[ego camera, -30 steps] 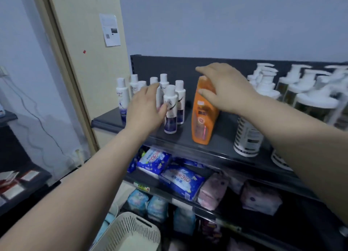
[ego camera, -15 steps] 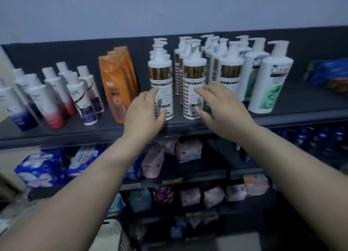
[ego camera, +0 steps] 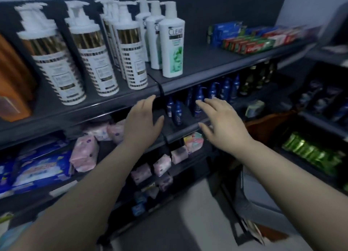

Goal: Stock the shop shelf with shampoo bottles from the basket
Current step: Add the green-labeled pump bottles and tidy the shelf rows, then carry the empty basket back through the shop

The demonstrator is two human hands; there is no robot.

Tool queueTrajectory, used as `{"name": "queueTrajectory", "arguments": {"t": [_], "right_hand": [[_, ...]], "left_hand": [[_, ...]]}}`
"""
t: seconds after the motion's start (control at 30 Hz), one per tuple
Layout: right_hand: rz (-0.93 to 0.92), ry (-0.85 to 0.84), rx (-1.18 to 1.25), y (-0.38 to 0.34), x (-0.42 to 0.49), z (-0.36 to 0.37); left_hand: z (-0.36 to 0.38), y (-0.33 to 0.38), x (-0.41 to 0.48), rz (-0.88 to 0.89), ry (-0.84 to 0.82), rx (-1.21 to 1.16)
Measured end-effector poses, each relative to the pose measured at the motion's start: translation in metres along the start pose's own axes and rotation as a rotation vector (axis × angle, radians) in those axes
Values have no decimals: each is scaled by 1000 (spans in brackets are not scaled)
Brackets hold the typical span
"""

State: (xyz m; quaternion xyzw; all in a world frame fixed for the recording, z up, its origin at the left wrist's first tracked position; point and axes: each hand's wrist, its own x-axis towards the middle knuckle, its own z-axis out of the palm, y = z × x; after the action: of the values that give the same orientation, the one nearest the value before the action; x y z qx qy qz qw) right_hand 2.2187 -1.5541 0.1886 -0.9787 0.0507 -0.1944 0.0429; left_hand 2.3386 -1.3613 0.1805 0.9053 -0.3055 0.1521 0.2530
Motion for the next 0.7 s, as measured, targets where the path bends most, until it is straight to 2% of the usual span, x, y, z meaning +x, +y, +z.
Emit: {"name": "queueTrajectory", "arguments": {"t": [0.33,0.53,0.7], "right_hand": [[164,5,38,141,-82,-1],[375,11,84,235,-151,15],[582,-42,104,298,-206,44]], "left_hand": [[114,136,2,52,-116,-159],[204,208,-6,79,-267,-235],[279,232,-15,89,-436,-246]]}}
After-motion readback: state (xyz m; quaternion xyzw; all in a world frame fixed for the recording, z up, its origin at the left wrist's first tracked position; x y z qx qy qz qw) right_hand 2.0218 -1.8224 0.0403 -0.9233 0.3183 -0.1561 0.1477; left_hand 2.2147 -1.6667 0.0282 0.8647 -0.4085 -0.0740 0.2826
